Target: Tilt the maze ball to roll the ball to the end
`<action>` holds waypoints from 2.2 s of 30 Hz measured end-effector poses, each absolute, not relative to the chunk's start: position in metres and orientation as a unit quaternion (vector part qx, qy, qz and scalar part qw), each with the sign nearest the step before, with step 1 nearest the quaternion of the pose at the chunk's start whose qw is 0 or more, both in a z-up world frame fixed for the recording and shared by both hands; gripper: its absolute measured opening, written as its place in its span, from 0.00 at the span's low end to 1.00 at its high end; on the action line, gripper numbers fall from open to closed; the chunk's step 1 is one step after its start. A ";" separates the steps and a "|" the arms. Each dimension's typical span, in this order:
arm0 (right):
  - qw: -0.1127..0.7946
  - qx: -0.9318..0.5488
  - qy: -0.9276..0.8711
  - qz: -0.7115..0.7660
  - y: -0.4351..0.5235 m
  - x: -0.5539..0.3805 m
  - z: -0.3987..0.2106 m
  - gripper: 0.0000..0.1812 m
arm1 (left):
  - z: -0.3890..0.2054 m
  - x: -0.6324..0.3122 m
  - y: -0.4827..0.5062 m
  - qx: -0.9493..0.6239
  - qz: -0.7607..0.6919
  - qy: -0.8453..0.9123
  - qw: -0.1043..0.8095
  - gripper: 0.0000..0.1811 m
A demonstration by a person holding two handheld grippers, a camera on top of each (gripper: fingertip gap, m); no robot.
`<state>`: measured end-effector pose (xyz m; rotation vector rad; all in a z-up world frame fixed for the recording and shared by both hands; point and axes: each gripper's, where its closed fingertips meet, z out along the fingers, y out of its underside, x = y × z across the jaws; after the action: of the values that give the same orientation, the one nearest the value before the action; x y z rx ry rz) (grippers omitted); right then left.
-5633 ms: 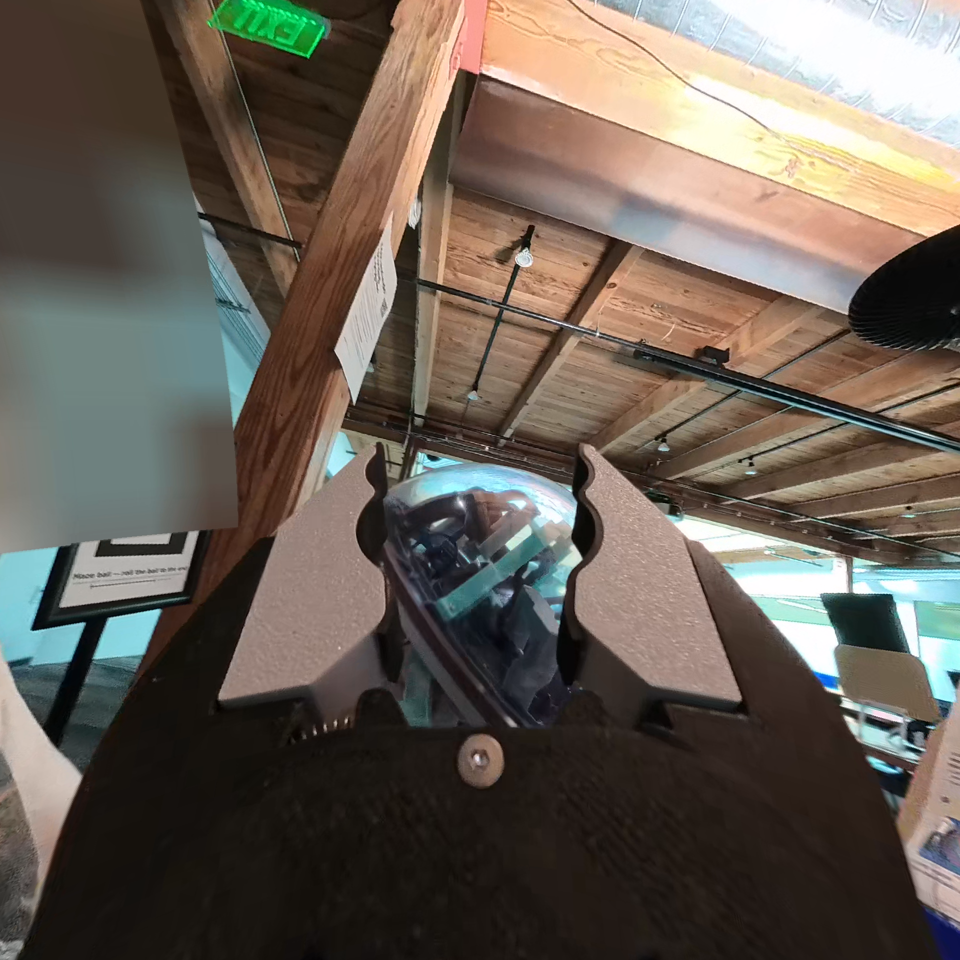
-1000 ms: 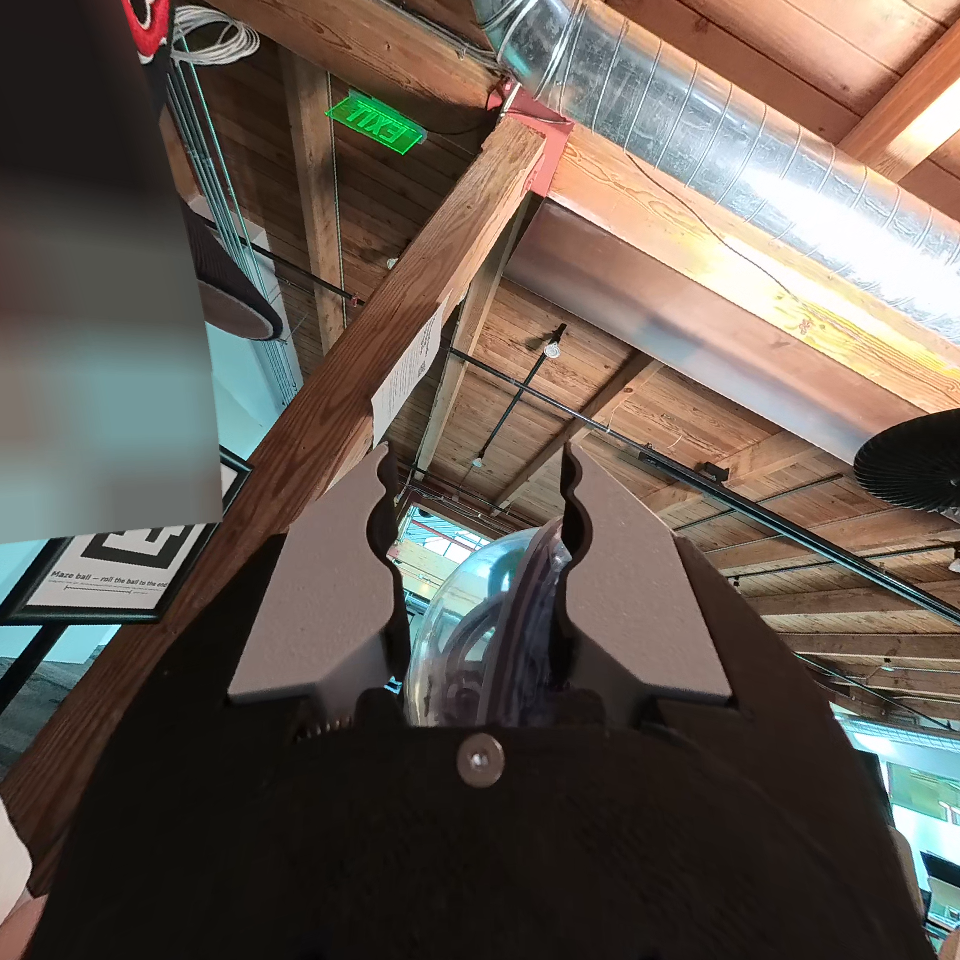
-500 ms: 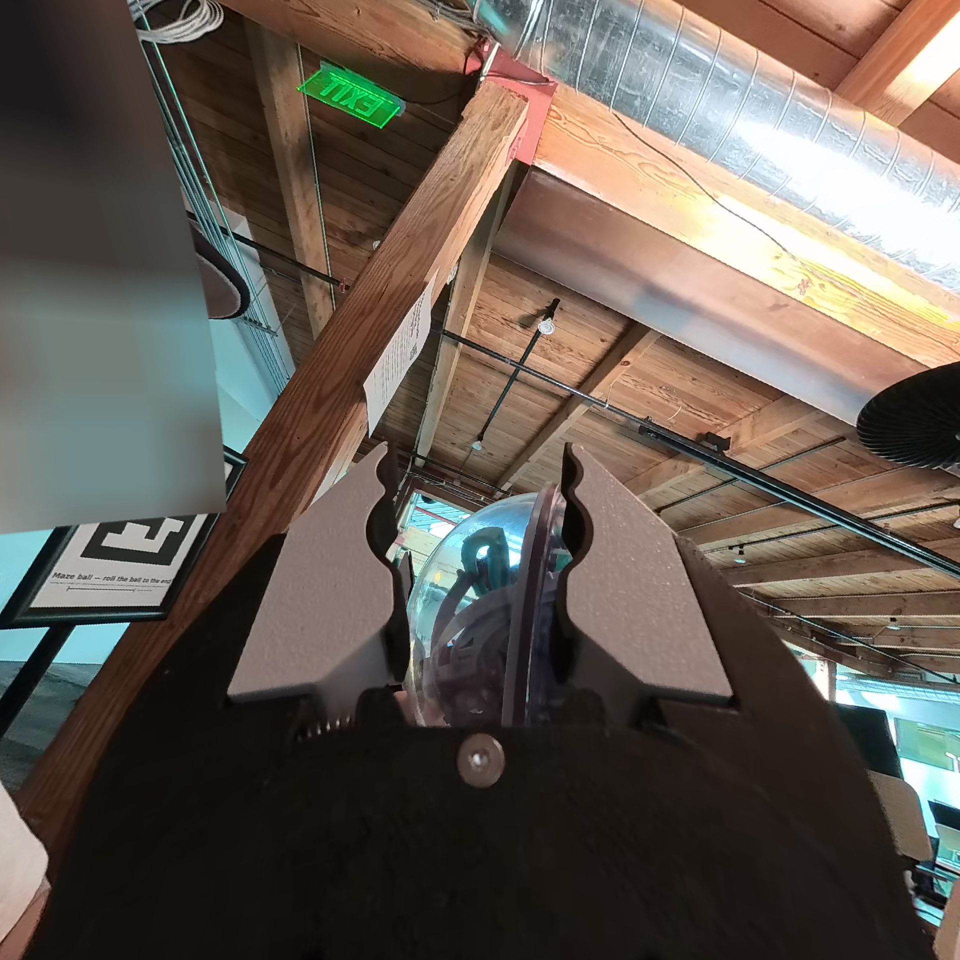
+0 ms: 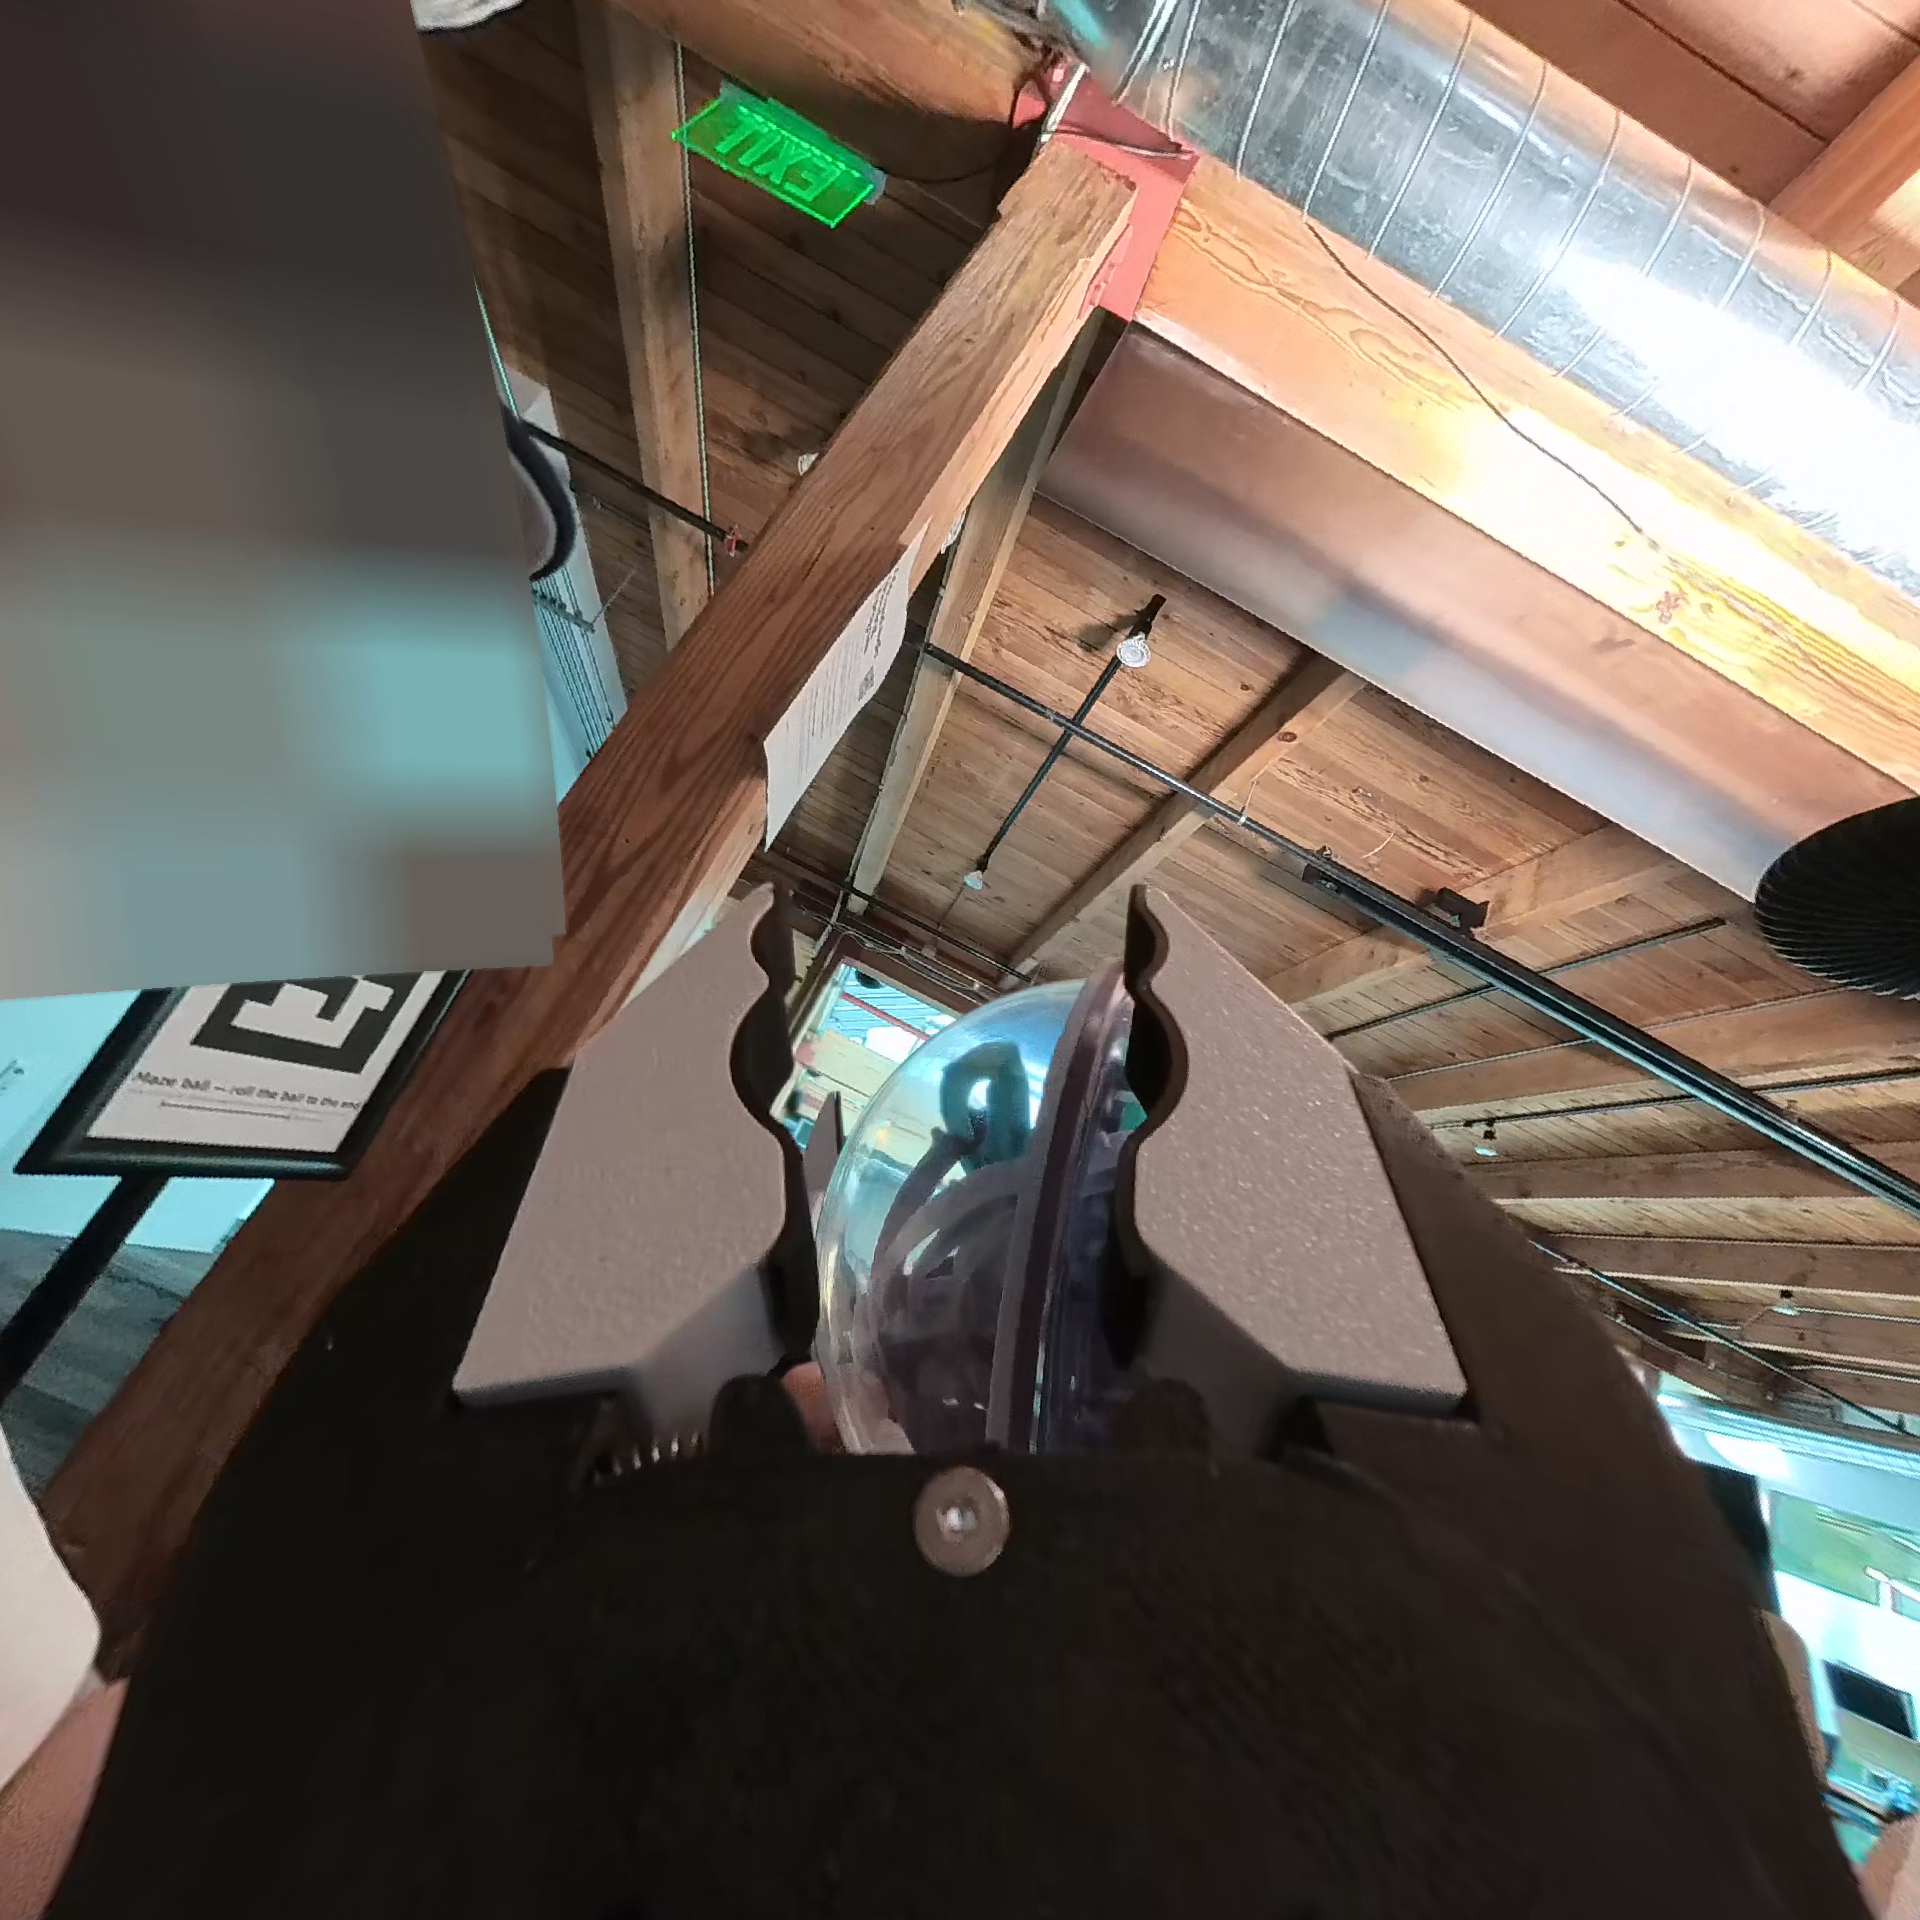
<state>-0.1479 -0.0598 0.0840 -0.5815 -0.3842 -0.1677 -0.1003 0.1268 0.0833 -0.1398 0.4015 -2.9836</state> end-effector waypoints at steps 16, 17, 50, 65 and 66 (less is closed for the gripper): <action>0.935 -0.278 -0.206 -0.071 -0.063 -0.152 0.083 0.35 | 0.074 -0.078 0.129 -0.084 -0.990 0.116 -0.006 0.87; 0.934 -0.279 -0.212 -0.071 -0.063 -0.154 0.082 0.36 | 0.074 -0.079 0.130 -0.081 -0.990 0.116 -0.005 0.87; 0.823 -0.396 -0.335 -0.231 0.002 -0.172 0.025 0.43 | 0.091 -0.115 0.143 -0.037 -0.980 0.137 0.139 0.84; 0.870 -0.362 -0.322 -0.093 -0.020 -0.168 0.034 0.44 | 0.105 -0.158 0.121 0.033 -0.923 0.207 0.323 0.82; 0.874 -0.357 -0.321 -0.077 -0.022 -0.168 0.035 0.45 | 0.105 -0.160 0.119 0.040 -0.920 0.211 0.329 0.81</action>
<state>-0.1677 -0.0224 0.0349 -0.7460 -0.6701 -0.1609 -0.1600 0.1188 0.1051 0.1044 0.5528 -2.4070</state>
